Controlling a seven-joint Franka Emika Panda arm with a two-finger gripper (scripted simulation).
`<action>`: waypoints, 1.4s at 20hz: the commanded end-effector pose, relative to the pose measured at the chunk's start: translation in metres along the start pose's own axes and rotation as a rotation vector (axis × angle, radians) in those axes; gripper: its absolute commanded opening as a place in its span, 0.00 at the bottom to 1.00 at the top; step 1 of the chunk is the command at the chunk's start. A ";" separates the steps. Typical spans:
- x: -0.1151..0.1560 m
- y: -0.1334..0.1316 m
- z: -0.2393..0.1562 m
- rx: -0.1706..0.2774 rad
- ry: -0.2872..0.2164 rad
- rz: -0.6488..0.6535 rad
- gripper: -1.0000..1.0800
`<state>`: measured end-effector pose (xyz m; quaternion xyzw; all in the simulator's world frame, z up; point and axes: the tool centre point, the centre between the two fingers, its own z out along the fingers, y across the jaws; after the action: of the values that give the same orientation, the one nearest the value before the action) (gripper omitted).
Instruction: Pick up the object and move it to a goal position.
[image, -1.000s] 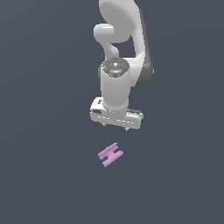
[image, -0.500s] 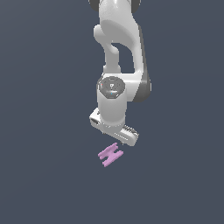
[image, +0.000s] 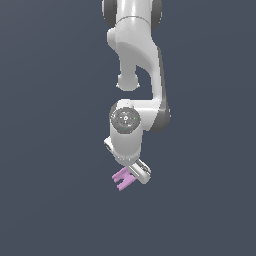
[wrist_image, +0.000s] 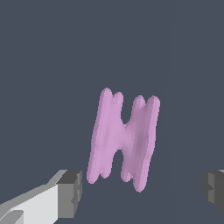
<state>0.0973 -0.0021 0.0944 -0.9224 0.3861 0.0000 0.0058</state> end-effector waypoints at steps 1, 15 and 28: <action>0.004 -0.002 0.008 -0.003 0.001 0.054 0.96; 0.012 -0.007 0.026 -0.010 0.005 0.166 0.96; 0.012 -0.005 0.075 -0.010 0.005 0.171 0.96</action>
<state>0.1094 -0.0058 0.0248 -0.8862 0.4633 0.0008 -0.0003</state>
